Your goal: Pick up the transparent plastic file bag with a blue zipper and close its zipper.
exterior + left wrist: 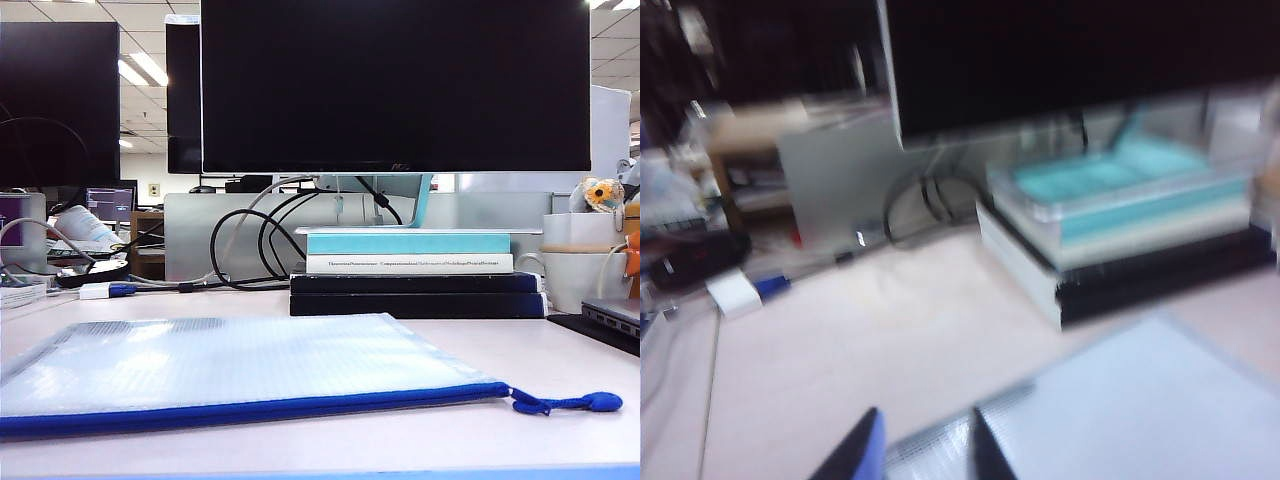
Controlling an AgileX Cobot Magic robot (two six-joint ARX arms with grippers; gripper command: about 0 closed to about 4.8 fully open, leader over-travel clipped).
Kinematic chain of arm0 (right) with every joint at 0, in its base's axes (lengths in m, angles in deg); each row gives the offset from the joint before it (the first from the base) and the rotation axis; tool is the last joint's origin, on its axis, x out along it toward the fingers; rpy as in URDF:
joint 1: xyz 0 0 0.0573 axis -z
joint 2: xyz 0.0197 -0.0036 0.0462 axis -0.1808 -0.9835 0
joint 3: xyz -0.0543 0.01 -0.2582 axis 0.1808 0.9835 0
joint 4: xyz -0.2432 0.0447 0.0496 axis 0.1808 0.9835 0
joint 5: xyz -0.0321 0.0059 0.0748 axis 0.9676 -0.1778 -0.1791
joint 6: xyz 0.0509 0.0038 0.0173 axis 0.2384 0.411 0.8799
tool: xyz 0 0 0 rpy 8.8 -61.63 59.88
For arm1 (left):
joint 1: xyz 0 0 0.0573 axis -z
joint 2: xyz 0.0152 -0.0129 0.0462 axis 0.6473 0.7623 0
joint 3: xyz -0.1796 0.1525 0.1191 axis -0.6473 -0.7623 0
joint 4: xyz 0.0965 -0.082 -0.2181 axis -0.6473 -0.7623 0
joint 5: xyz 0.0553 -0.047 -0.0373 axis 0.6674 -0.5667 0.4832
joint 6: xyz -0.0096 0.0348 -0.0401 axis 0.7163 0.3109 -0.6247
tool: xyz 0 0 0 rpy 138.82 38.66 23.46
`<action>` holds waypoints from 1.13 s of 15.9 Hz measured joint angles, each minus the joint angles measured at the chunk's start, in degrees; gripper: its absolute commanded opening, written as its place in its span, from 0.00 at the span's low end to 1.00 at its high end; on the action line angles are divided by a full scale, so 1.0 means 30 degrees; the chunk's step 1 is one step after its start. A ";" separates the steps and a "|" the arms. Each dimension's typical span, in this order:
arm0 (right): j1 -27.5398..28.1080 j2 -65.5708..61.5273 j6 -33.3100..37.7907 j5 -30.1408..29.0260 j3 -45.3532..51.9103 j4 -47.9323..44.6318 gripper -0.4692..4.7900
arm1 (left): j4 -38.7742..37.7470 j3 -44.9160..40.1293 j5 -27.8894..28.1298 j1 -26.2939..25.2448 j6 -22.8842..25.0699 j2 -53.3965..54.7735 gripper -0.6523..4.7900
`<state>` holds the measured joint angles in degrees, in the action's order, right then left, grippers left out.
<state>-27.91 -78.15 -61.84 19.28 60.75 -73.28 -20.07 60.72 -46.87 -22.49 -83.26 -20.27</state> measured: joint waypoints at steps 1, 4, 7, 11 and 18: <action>0.0000 0.0000 -0.0022 0.0066 0.0750 -0.0160 0.08 | -0.0503 -0.0816 0.0160 0.0000 -0.0576 -0.1268 0.26; -0.0029 0.0007 -0.0510 0.0634 0.3432 -0.0765 0.08 | -0.0503 -0.2040 0.0372 -0.0153 -0.1064 -0.2091 0.24; 0.0007 -0.0015 -0.0940 0.2856 0.5238 -0.1982 0.08 | 0.0867 -0.3045 0.0350 -0.0357 -0.0546 -0.2091 0.21; 0.1056 0.0015 -0.3279 0.3395 0.5238 -0.2259 0.08 | 0.1814 -0.3461 -0.1494 -0.3279 -0.0401 -0.2091 0.11; 0.2346 0.0015 -0.2353 0.4903 0.5238 0.0597 0.09 | -0.0117 -0.3585 -0.3891 -0.7366 -0.1953 -0.2091 0.11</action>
<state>-20.87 -78.10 -68.90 33.99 76.46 -71.48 -20.42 49.96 -58.54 -44.59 -89.12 -26.54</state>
